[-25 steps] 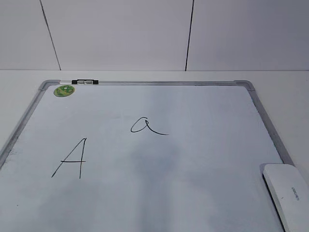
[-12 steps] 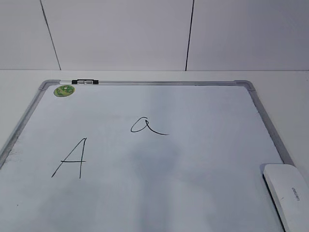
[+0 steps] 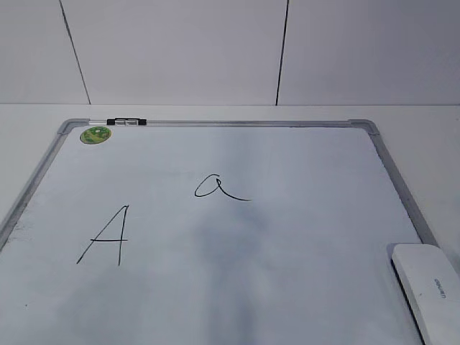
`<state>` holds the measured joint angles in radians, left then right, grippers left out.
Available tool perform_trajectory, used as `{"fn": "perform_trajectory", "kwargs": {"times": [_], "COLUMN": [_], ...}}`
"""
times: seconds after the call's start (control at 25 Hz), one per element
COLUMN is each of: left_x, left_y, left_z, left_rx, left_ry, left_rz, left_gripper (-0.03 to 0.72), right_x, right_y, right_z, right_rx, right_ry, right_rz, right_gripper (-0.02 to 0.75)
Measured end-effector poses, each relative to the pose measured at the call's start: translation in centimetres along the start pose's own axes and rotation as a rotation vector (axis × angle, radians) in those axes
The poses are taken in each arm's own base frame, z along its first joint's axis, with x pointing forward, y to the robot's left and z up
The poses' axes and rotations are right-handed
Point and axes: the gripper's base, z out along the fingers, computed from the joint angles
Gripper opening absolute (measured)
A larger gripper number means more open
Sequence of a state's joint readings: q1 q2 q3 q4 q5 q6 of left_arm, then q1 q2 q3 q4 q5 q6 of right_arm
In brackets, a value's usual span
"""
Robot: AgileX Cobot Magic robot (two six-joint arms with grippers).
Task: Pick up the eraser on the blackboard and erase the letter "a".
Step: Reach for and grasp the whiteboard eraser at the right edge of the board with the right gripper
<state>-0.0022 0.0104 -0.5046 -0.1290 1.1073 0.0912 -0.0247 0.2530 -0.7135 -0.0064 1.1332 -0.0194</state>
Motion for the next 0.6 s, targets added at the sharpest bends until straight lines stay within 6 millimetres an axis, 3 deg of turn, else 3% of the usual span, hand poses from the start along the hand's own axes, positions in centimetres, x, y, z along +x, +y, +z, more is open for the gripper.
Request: {"fn": "perform_trajectory", "kwargs": {"times": [0.36,0.6], "left_x": [0.0,0.0], "left_y": [0.0,0.0], "left_z": [0.0,0.0], "left_rx": [0.0,0.0], "left_ry": [0.0,0.0], "left_rz": [0.0,0.0], "left_gripper": [0.235,0.235], "right_x": [-0.9,-3.0], "right_y": [0.3,0.3], "right_z": [2.1,3.9], "right_rx": [-0.034,-0.041], "right_ry": [0.162,0.206], "right_rz": [0.015,0.021], "right_gripper": [0.592,0.592]}}
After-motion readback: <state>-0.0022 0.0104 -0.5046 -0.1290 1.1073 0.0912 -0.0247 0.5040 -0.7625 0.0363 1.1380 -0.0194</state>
